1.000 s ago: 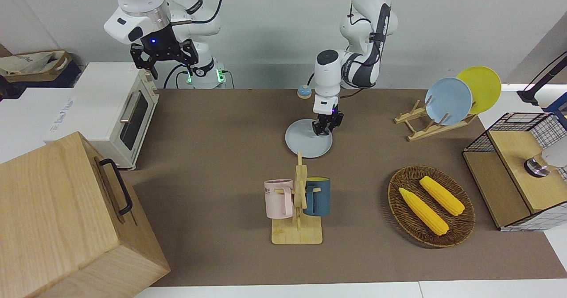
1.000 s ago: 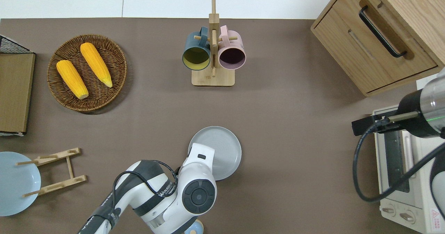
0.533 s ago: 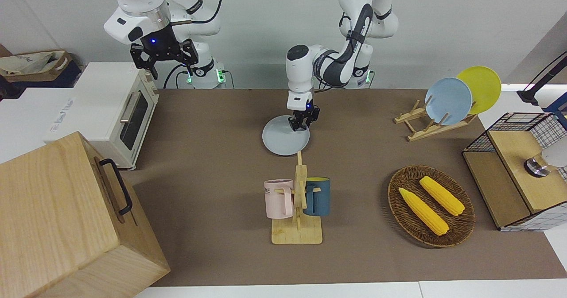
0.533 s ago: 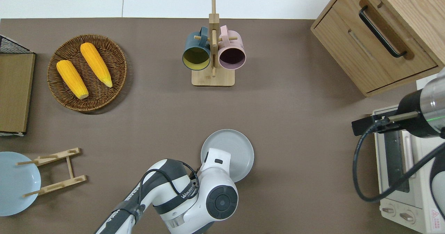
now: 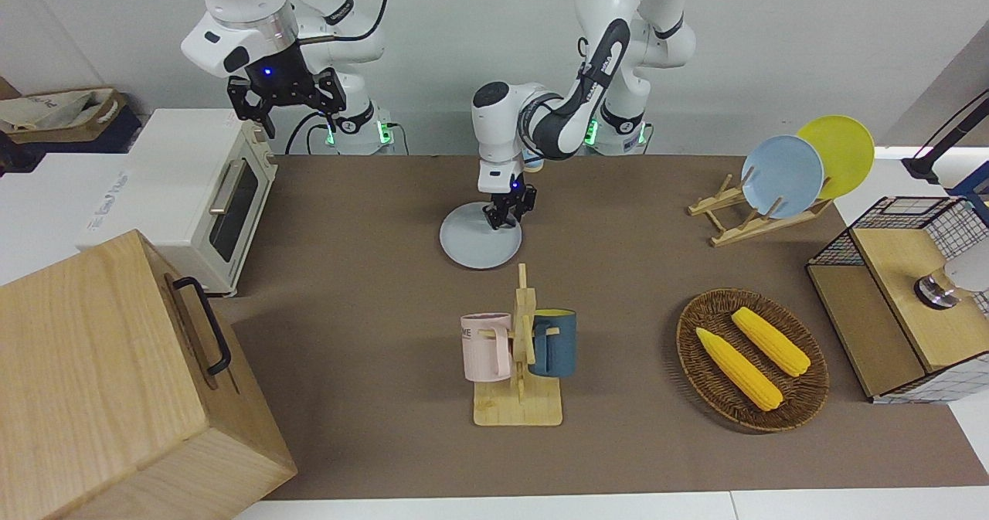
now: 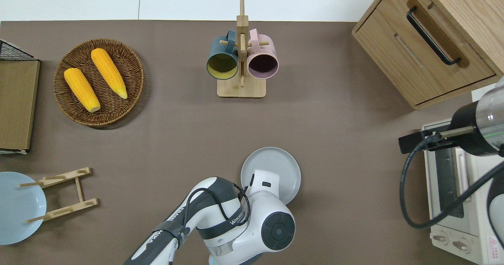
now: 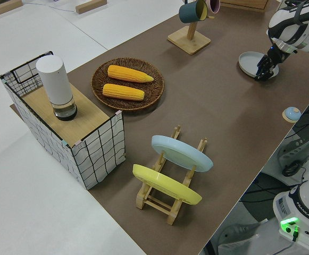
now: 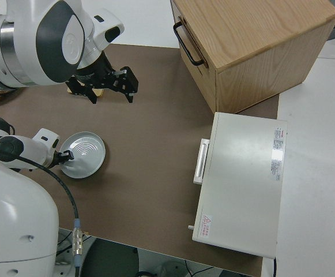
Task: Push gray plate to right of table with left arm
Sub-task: 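Push the gray plate with the left gripper across the table toward the right arm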
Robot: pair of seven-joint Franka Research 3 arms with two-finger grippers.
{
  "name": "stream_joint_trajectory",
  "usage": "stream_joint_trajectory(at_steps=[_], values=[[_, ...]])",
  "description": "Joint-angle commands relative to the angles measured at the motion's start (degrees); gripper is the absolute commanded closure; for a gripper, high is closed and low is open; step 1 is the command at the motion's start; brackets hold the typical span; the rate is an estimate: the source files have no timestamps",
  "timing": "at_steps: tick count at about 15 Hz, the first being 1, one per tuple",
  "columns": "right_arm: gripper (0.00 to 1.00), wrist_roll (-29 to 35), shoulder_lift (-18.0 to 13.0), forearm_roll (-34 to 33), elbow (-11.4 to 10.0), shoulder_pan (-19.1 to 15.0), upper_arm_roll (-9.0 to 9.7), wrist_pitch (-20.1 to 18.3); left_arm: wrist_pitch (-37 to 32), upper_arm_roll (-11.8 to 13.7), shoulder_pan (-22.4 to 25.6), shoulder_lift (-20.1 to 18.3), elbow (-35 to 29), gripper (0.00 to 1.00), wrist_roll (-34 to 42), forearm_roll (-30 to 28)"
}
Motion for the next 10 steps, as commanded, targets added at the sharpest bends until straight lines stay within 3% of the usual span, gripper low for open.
stream_joint_trajectory(at_steps=[1, 9, 10], values=[[0.017, 0.73, -0.16, 0.33, 0.50, -1.11, 0.79, -0.77, -3.91, 0.45, -3.16, 3.71, 5.31, 1.00, -3.60, 1.77], [0.017, 0.73, -0.16, 0.33, 0.50, -1.11, 0.79, -0.77, -4.97, 0.72, -6.15, 5.91, 6.11, 1.00, -9.05, 6.95], [0.017, 0.73, -0.16, 0.33, 0.50, -1.11, 0.79, -0.77, -5.06, 0.72, -6.24, 5.83, 6.11, 0.84, -8.62, 7.57]])
